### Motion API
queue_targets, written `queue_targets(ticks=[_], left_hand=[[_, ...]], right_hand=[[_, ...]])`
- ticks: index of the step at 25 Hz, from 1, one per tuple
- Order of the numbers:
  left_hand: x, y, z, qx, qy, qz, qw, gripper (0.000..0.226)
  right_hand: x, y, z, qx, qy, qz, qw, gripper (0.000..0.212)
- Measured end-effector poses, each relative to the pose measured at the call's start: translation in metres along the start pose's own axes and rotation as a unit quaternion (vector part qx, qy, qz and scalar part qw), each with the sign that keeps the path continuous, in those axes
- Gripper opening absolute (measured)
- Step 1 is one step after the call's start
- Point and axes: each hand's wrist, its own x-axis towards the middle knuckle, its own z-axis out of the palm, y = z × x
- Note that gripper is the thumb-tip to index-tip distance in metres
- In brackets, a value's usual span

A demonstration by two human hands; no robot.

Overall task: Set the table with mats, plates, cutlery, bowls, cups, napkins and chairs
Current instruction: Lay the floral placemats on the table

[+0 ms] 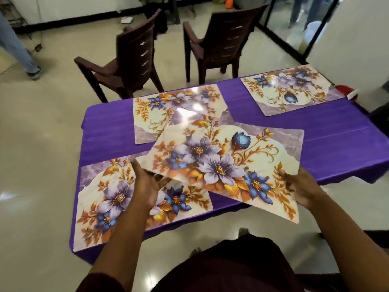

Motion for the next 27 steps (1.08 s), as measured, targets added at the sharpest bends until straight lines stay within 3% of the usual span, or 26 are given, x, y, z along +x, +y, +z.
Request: queue_targets(ticks=[5,7,10,13,16,20,24,27], left_hand=[[0.016,-0.003,0.053,0.008,-0.111,-0.090,0.990,0.058],[0.018,-0.021,0.088,0.098,-0.120,-0.113,0.981,0.045],[0.027,-0.052,0.137,0.259,-0.120,-0.067,0.956,0.017],[0.040,-0.088,0.182,0.335,-0.115,-0.025,0.935,0.019],[0.042,-0.123,0.220,0.341,-0.073,0.021,0.937,0.016],[0.033,-0.162,0.246,0.328,-0.041,0.044,0.943,0.021],[0.031,-0.187,0.269,0.339,-0.055,0.016,0.939,0.031],[0.033,-0.194,0.280,0.392,-0.081,0.012,0.916,0.038]], right_hand=[[0.012,-0.019,-0.073,-0.038,-0.016,0.031,0.999,0.042],[0.018,-0.035,-0.108,-0.060,-0.022,0.033,0.997,0.040],[0.033,-0.060,-0.153,-0.104,-0.016,0.033,0.994,0.032],[0.067,-0.080,-0.203,-0.152,0.025,0.038,0.987,0.025],[0.100,-0.100,-0.243,-0.228,0.045,0.047,0.972,0.034],[0.130,-0.120,-0.269,-0.265,0.073,-0.006,0.961,0.034],[0.158,-0.131,-0.288,-0.324,0.102,-0.046,0.940,0.027],[0.177,-0.128,-0.299,-0.357,0.123,-0.060,0.924,0.024]])
